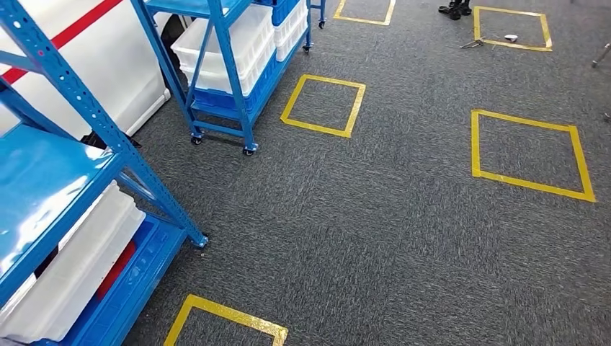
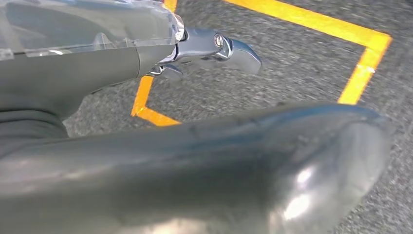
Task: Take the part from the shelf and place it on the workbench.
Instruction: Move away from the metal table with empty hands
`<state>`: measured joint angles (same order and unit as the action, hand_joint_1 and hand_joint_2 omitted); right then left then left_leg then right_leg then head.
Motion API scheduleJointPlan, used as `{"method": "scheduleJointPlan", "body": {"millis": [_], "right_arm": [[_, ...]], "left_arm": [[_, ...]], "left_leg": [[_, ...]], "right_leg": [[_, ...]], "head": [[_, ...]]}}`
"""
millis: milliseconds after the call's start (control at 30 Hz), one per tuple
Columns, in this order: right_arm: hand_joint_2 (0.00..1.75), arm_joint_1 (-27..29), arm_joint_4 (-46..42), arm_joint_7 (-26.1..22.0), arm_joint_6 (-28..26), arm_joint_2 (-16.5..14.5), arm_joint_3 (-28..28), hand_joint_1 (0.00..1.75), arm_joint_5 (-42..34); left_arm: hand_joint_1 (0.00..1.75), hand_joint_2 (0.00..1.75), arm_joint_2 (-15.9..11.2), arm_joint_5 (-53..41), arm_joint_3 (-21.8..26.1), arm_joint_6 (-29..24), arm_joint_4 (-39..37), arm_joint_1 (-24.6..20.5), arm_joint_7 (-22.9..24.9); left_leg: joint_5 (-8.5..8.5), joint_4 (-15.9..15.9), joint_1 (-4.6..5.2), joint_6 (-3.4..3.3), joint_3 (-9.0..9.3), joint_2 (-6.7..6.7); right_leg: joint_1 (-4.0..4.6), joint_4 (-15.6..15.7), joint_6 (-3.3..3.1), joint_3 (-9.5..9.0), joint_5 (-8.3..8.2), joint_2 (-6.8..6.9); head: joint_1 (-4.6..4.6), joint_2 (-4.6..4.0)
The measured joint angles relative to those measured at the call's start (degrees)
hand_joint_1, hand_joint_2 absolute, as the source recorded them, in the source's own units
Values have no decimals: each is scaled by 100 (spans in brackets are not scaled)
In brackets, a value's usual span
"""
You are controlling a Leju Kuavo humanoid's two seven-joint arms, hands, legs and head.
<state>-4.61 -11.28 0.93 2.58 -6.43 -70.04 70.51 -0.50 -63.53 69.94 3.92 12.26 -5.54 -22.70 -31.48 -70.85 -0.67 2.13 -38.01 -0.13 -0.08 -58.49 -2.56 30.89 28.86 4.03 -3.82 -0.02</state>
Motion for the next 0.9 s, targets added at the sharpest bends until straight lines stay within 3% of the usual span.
{"method": "scheduleJointPlan", "body": {"millis": [67, 133, 233, 300, 367, 400, 433, 467, 500, 533, 600, 667, 733, 767, 833, 867, 900], "right_arm": [[0, -4, 0, -9, -2, -1, 1, 0, 0], [0, -8, 0, -20, 2, -2, 1, 0, 4], [0, -43, 0, -26, 8, -4, 1, 0, 14], [0, -47, 0, -27, 9, -5, 1, 0, 19], [0, -34, 0, -26, 10, -3, 1, 0, 19], [0, -31, 0, -26, 10, -3, 1, 0, 19], [0, -27, 0, -25, 10, -2, 1, 0, 16], [0, -25, 0, -23, 10, -2, 1, 0, 10], [0, -22, 0, -19, 8, 0, 1, 0, 1], [0, -21, 0, -14, 5, 2, 0, 0, -11], [0, -13, 0, -5, -1, 6, -7, 0, -38], [0, -11, 0, -1, -9, 7, -22, 0, -65], [0, -19, 0, 2, -22, 7, -34, 0, -80], [0, -19, -1, 3, -27, 8, -37, 0, -82], [0, -5, -1, -4, -29, 8, -38, 0, -81], [0, 7, -1, -7, -27, 9, -38, 0, -80], [0, 18, 0, -9, -23, 9, -38, 0, -79]], "left_arm": [[0, 0, 0, 5, -1, -2, 0, 1, -5], [0, 0, 0, 15, -2, -10, 0, -8, -14], [0, 0, -10, 32, 0, -24, 1, 20, -20], [0, 0, -12, 34, -1, -26, 2, 20, -23], [0, 0, -10, 34, -2, -21, 2, -12, -26], [0, 0, -9, 33, -2, -13, 2, -25, -26], [0, 0, -7, 31, -2, -5, 2, -28, -25], [0, 0, -5, 25, -2, 5, 2, -26, -25], [0, 0, -1, 16, -3, 13, 2, -24, -25], [0, 0, 4, 7, -5, 17, 2, -24, -25], [0, 0, 13, -11, -10, 21, 2, -37, -22], [0, 0, 20, -37, -15, 22, 2, -58, -18], [0, 0, 27, -61, -19, 24, 2, -57, -14], [0, 0, 33, -66, -19, 25, 2, -48, -14], [0, 0, 40, -66, -19, 26, 2, -58, -13], [0, 0, 46, -65, -19, 27, 2, -71, -13], [0, 0, 50, -61, -19, 28, 2, -82, -12]], "left_leg": [[340, 826, 35, -64, 439, 207], [452, 1266, 90, -144, 656, 371], [482, 1362, 106, -232, 678, 235], [545, 1465, 67, -296, 740, 108], [581, 1501, 50, -331, 752, -18], [585, 1497, 51, -337, 742, -91], [585, 1489, 51, -338, 738, -169], [582, 1477, 49, -333, 736, -249], [574, 1457, 43, -320, 737, -337], [560, 1427, 32, -299, 737, -423], [520, 1352, 19, -231, 703, -577], [510, 1312, 5, -151, 641, -695], [522, 1318, -22, -74, 599, -765], [491, 1278, -25, -45, 575, -668], [265, 904, -17, -1, 396, -315], [79, 538, -11, 19, 217, -147], [-96, 137, -14, 37, 19, -74]], "right_leg": [[21, 0, 18, -39, 28, 128], [34, 0, 62, -68, 51, 228], [20, 7, 148, -120, 79, 315], [3, -223, 205, -47, 254, 64], [-25, -886, 237, 280, 602, -275], [-38, -1265, 249, 478, 747, -350], [-51, -1514, 263, 616, 794, -378], [-64, -1579, 274, 669, 734, -389], [-81, -1399, 285, 607, 554, -406], [-103, -1036, 295, 456, 309, -453], [-139, -329, 303, 158, -6, -706], [-132, -101, 275, 77, -37, -844], [-111, -69, 199, 74, -59, -717], [-108, -41, 155, 59, -71, -649], [-106, 13, 79, 33, -88, -491], [-90, 20, 56, 27, -82, -407], [-75, 20, 40, 26, -72, -317]], "head": [[0, 0], [0, 0], [1, 0], [1, 0], [0, 0], [0, 0], [0, 0], [0, 0], [0, 0], [0, 0], [-1, 0], [-1, 0], [0, 0], [0, 0], [0, 0], [0, 0], [0, 0]]}}
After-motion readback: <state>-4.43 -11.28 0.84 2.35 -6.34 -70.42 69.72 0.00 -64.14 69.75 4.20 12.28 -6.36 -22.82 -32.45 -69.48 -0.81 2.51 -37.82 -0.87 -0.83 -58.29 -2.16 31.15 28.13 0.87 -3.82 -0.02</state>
